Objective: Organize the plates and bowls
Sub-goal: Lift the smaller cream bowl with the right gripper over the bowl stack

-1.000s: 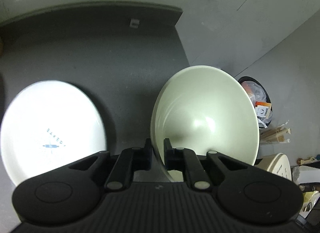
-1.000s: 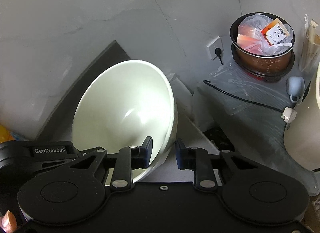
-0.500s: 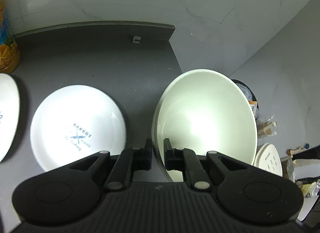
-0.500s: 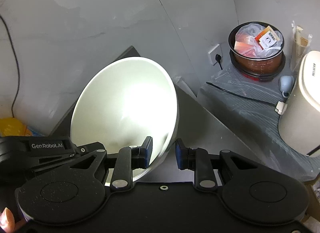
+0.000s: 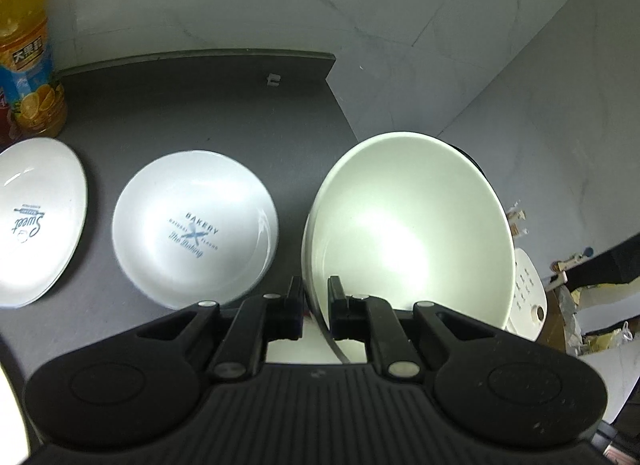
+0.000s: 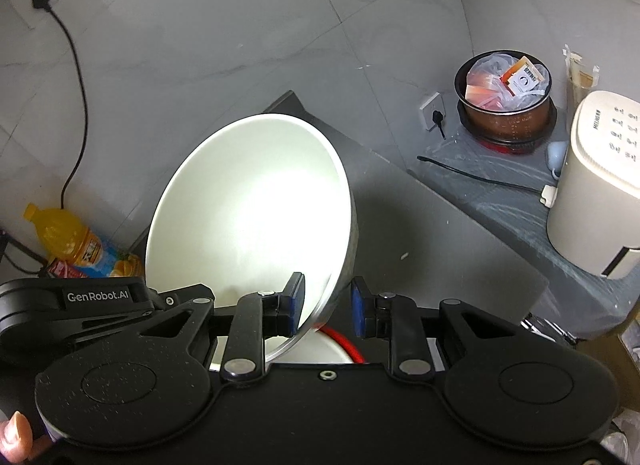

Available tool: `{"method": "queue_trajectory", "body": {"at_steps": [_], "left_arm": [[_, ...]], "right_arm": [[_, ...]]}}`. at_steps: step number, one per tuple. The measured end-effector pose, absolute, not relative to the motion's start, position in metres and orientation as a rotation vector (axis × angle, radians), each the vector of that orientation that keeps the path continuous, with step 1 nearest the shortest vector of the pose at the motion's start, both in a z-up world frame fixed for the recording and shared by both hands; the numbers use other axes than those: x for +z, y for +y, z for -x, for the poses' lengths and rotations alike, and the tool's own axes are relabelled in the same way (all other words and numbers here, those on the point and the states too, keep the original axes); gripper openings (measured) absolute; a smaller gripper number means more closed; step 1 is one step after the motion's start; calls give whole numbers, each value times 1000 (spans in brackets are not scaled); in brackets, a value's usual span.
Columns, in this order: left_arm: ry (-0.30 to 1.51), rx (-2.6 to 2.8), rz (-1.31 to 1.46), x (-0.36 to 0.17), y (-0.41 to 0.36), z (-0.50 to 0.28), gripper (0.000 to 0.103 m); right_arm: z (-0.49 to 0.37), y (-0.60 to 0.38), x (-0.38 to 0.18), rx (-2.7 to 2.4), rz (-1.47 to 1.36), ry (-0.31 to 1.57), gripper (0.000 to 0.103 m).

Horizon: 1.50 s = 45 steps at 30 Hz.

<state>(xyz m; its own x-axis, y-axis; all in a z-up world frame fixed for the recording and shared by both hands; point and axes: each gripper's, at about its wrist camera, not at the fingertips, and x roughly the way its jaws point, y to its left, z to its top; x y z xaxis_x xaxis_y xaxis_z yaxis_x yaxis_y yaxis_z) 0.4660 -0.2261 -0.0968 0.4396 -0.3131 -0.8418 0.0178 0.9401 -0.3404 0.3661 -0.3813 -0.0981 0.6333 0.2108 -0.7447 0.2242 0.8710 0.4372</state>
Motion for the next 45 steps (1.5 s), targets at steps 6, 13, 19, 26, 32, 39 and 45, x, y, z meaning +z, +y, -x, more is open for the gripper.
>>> {"method": "queue_trajectory", "body": {"at_steps": [6, 13, 19, 26, 32, 39, 45], "left_arm": [[1102, -232, 304, -93, -212, -449, 10], [1113, -261, 302, -93, -198, -431, 10], [1127, -264, 296, -99, -187, -417, 11], [1148, -264, 286, -109, -178, -406, 11], [1193, -268, 293, -123, -173, -400, 11], [1223, -254, 288, -134, -172, -396, 13], [1239, -241, 286, -141, -172, -396, 13]], "right_arm": [[-350, -371, -99, -13, -531, 910, 25], [-330, -357, -98, -17, -520, 924, 25], [-316, -343, -101, -11, -501, 946, 26], [-304, -333, -112, -12, -472, 986, 27], [-299, -329, -118, -19, -454, 1013, 27], [-299, -328, -126, -22, -452, 1045, 28], [-301, -329, -132, -21, -452, 1059, 30]]}}
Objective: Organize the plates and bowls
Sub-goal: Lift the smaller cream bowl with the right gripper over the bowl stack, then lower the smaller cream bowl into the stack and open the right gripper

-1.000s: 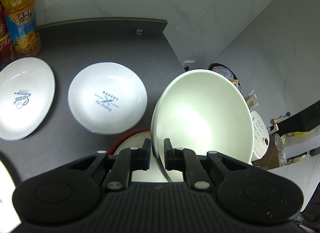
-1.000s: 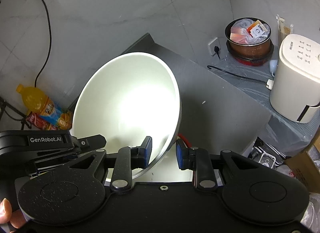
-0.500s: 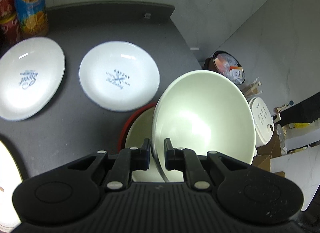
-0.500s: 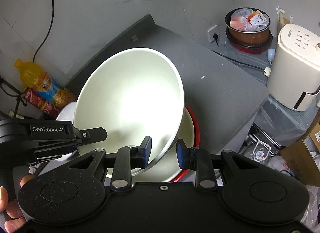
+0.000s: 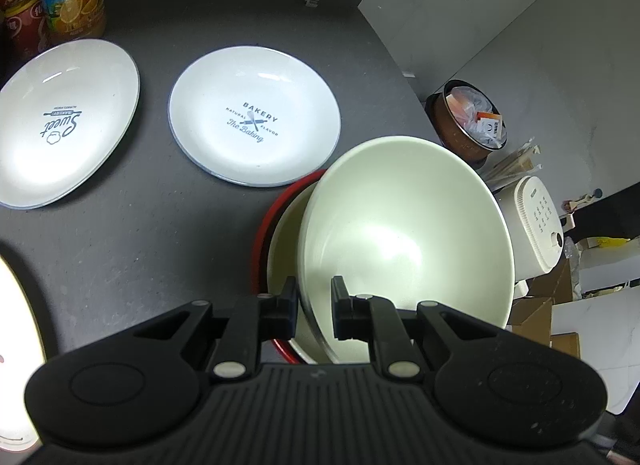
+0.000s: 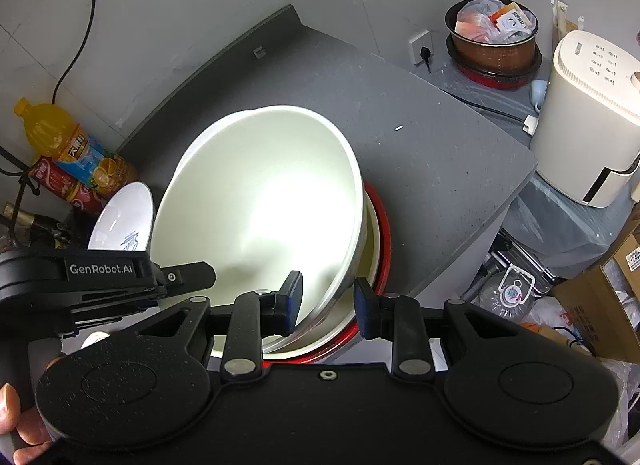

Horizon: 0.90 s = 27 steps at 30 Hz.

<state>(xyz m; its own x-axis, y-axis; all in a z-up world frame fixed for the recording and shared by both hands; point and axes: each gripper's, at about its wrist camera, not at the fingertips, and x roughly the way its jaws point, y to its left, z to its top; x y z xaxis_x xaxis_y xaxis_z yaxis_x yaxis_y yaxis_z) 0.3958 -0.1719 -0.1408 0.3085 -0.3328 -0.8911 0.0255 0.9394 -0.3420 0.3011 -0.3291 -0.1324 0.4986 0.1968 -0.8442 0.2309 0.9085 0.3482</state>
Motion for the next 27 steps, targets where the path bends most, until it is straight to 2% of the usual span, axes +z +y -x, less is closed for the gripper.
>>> {"method": "queue_trajectory", "body": {"at_steps": [7, 13, 16, 18, 21, 27], "left_arm": [[1247, -199, 261, -145, -170, -394, 16], [1224, -202, 303, -137, -162, -392, 18], [1211, -209, 320, -131, -159, -389, 18], [1201, -215, 325, -128, -156, -386, 19], [1190, -217, 325, -125, -152, -382, 25], [1179, -201, 337, -123, -138, -373, 34]], "right_arm": [[-299, -330, -128, -15, -437, 1037, 37], [-295, -333, -119, -4, -425, 996, 36], [-293, -336, -119, -2, -431, 987, 33], [-292, -338, -121, -9, -445, 989, 26], [-289, -336, -126, -8, -447, 1002, 22], [-284, -331, -131, -14, -441, 1008, 18]]}}
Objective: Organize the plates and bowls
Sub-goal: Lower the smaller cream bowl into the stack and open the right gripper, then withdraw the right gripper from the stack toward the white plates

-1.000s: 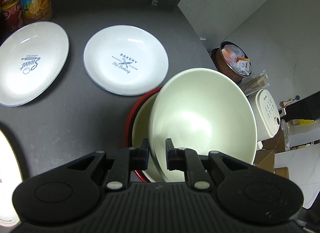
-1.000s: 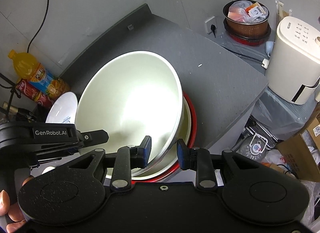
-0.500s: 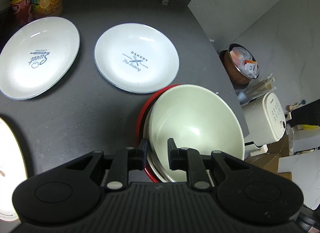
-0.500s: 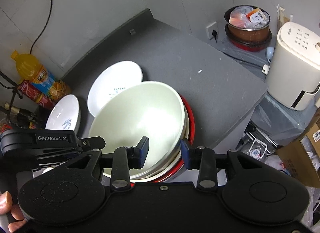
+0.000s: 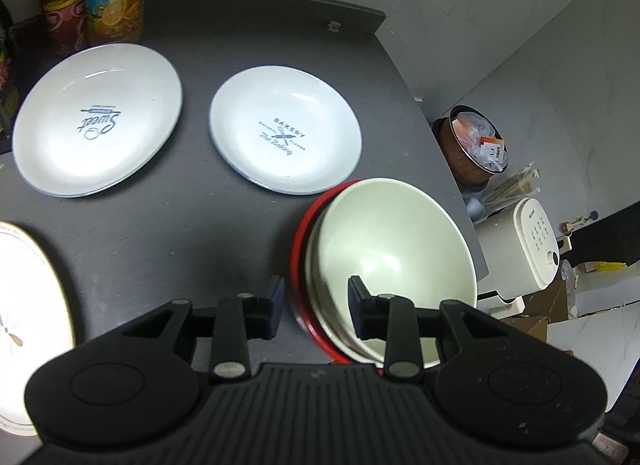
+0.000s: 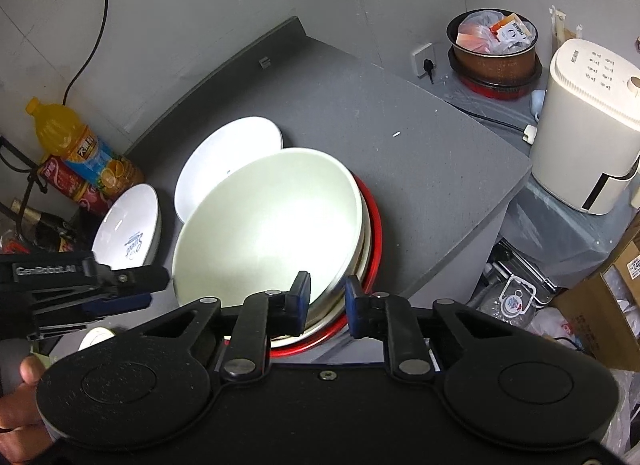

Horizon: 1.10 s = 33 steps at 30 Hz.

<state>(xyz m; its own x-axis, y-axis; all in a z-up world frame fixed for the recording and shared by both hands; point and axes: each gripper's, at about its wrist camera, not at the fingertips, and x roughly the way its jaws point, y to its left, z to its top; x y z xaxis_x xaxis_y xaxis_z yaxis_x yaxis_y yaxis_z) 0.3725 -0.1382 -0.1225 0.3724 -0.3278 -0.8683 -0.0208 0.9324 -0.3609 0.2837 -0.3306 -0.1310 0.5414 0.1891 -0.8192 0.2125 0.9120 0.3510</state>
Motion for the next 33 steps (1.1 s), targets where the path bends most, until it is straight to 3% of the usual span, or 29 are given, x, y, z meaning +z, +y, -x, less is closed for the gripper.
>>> {"method": "queue_trajectory", "body": {"at_steps": [9, 11, 15, 17, 20, 29, 33], "left_arm": [[1163, -172, 340, -121, -108, -359, 43], [1157, -159, 335, -119, -99, -355, 49], [1133, -129, 341, -115, -81, -346, 61], [1129, -119, 341, -113, -73, -342, 69], [1123, -109, 330, -111, -62, -334, 73], [1097, -58, 311, -102, -26, -307, 76], [1106, -38, 302, -105, -11, -295, 77]], "right_arm": [[-278, -324, -124, -60, -460, 997, 21], [-276, -319, -116, -57, -453, 980, 30], [-273, -304, -105, -28, -439, 951, 60], [-272, -293, -101, -6, -426, 943, 61], [-271, -283, -100, 19, -429, 948, 65], [-269, -239, -90, 95, -347, 947, 81], [-270, -224, -88, 142, -355, 962, 82]]}}
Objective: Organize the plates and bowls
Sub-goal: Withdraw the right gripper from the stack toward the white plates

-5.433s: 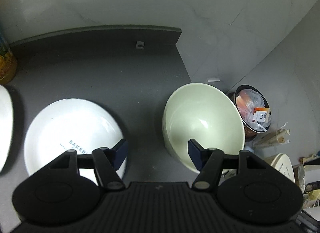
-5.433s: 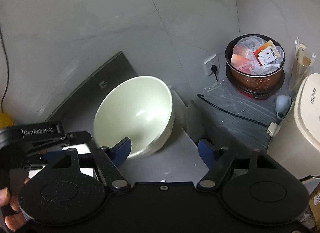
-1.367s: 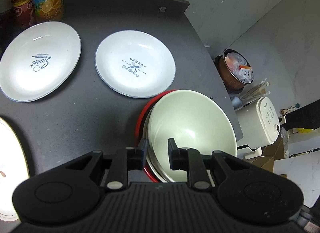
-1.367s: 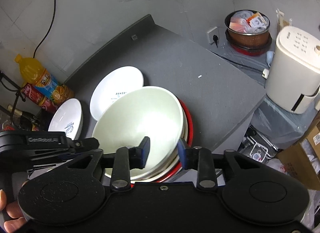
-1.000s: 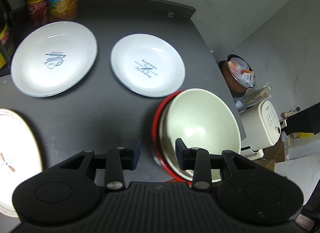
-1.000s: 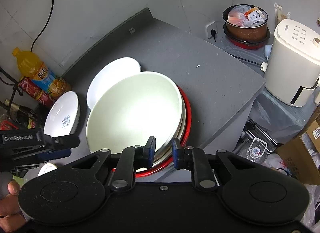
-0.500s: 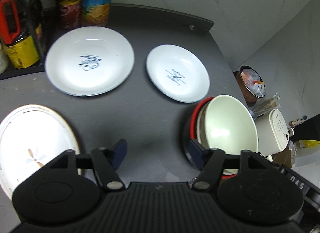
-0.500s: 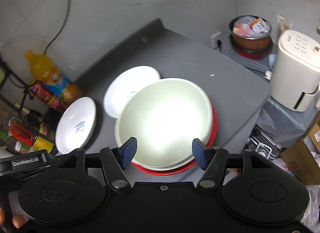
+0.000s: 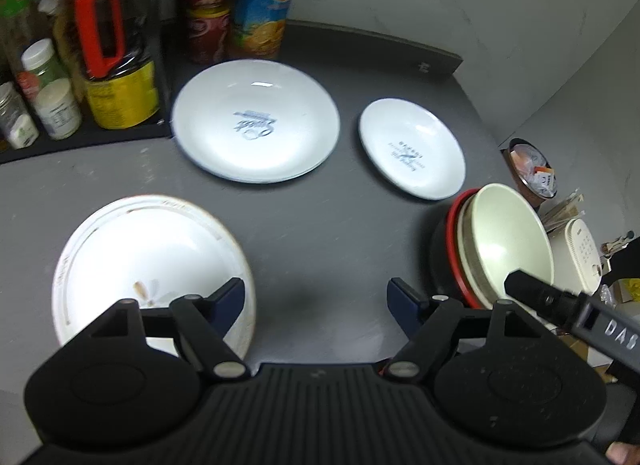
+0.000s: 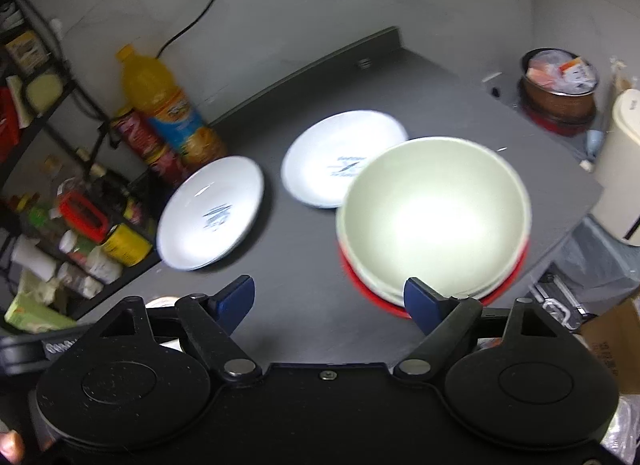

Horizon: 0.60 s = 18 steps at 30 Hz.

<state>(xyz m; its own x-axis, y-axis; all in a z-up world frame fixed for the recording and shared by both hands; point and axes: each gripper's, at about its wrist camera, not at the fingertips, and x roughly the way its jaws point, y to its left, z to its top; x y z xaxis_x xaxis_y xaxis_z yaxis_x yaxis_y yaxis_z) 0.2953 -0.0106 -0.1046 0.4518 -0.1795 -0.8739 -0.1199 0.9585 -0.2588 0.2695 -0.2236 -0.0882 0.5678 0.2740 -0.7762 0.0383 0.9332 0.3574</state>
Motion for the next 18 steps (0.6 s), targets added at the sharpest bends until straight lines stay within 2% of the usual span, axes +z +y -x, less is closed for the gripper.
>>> {"method": "queue_trajectory", "body": {"at_steps": [4, 8, 14, 18], "left_arm": [[1109, -25, 324, -106, 2, -286, 77], [1110, -1, 332, -108, 11, -277, 77], [1108, 37, 353, -109, 23, -266, 77], [1110, 68, 366, -112, 30, -261, 77]], "right_arm": [[-270, -210, -85, 171, -318, 971, 82], [-270, -196, -80, 216, -246, 960, 89], [-275, -180, -77, 268, -168, 974, 90], [-275, -168, -78, 316, -82, 979, 96]]}}
